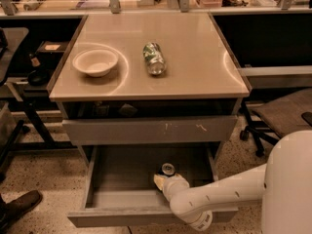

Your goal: Place pepsi can into middle drawer

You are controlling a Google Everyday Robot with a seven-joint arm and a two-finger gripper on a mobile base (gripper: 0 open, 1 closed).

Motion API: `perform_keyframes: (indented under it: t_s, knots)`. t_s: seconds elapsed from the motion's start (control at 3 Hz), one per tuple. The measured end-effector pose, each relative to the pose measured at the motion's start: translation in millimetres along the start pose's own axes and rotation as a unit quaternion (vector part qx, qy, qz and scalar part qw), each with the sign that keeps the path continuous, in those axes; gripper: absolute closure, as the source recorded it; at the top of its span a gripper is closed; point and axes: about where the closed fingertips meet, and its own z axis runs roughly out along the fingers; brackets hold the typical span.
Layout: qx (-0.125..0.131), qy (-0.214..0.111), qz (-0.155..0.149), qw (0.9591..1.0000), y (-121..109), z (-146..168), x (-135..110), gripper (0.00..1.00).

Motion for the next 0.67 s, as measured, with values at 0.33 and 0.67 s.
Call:
perform_keyframes:
  t_s: [0.33,0.67]
  knots:
    - [0.003,-0.003,-0.004,1.0000,1.3,2.0,-0.5,1.00]
    - [0.010,-0.005,-0.012,0.9999,2.4,2.9,-0.3,1.00]
